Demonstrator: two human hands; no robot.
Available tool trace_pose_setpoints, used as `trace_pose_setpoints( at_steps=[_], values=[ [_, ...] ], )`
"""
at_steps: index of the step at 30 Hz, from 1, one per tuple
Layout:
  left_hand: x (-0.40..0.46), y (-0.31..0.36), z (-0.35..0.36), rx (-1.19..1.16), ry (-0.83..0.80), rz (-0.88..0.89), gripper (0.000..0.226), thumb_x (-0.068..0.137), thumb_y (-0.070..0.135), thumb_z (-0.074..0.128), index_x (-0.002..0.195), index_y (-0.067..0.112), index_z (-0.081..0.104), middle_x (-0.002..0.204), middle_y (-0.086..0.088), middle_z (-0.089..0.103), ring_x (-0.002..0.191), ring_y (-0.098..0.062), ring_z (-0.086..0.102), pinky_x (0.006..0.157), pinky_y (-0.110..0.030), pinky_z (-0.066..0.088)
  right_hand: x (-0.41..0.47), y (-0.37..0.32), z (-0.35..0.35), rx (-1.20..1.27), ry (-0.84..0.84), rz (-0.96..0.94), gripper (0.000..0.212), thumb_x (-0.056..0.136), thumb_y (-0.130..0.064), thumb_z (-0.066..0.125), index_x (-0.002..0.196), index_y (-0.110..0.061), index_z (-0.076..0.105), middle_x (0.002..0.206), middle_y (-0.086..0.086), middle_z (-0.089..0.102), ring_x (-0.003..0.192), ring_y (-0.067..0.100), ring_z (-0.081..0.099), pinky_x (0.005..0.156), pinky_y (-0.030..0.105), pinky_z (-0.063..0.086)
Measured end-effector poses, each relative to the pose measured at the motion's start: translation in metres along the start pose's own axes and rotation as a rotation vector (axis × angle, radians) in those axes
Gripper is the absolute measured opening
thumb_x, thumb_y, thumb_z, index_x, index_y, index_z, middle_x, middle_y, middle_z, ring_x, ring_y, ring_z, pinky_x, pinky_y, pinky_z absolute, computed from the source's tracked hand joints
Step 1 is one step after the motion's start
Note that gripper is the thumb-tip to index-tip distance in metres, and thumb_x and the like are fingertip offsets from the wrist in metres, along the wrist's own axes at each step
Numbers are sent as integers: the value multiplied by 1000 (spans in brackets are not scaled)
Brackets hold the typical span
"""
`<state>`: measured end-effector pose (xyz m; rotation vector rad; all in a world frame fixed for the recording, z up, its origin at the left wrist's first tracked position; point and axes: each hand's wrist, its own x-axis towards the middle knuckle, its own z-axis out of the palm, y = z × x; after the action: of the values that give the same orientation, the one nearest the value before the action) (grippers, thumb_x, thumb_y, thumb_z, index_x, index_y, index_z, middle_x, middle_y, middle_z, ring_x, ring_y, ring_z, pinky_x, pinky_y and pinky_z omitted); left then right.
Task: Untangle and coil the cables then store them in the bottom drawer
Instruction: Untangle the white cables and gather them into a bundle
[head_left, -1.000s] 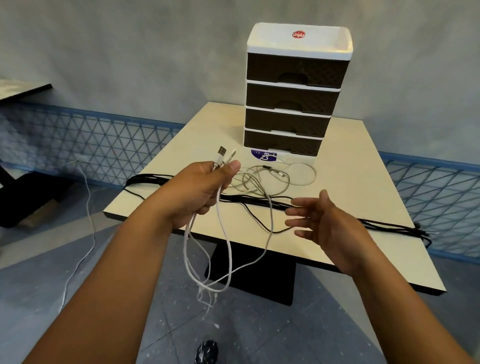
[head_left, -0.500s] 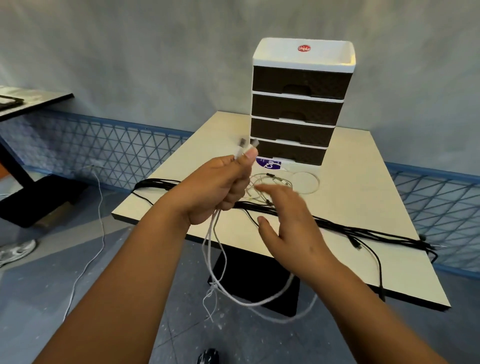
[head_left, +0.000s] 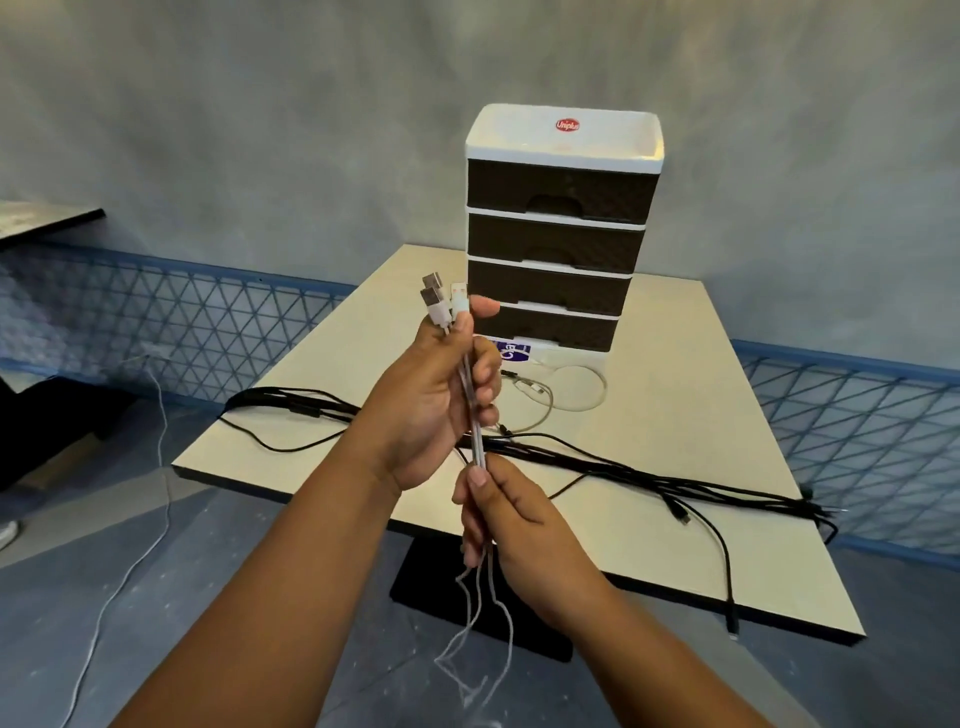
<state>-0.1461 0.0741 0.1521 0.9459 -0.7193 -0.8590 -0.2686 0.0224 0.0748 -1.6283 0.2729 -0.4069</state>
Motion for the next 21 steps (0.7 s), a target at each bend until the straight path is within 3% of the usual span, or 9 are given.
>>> trace_pose_setpoints(
  at_steps=[3,7,11,15,18,21],
  values=[
    [10,1,-5,-58,58,8,23,104,37,35,101,20,51,64,4,30,55,-9,20,45,-20,19,7,11,-2,-22,-32,11,31,104,-34,37,87,-13,51,60,-1,45,57,23,48,60,30,44],
    [32,9,-24,-146,122,77,28,105,36,32,90,22,52,59,8,30,48,-4,19,39,-16,19,22,37,-3,-125,-118,43,32,102,-43,36,79,-22,47,58,-9,50,61,17,58,64,24,47],
    [60,11,-51,-173,167,95,29,105,36,32,88,22,51,57,9,29,46,-4,19,38,-16,19,54,49,-10,-291,-178,87,34,101,-48,35,82,-27,54,74,-8,63,81,16,62,83,37,50],
    [97,18,-78,-185,185,103,30,105,37,32,87,23,52,54,10,31,44,-3,21,35,-15,23,89,52,-30,-526,-237,183,41,98,-55,39,98,-24,67,93,-7,67,88,9,60,86,34,49],
    [125,21,-96,-180,183,81,29,105,37,33,87,23,51,54,11,30,44,-2,20,35,-15,23,113,54,-45,-437,-136,239,53,92,-61,37,104,-22,70,103,-6,70,98,7,63,91,30,50],
    [152,19,-113,-182,187,40,28,105,37,34,87,23,51,54,11,30,44,-3,20,35,-15,22,144,67,-57,-605,50,227,38,99,-47,44,105,-19,69,103,-3,69,98,13,62,89,32,49]
  ],
)
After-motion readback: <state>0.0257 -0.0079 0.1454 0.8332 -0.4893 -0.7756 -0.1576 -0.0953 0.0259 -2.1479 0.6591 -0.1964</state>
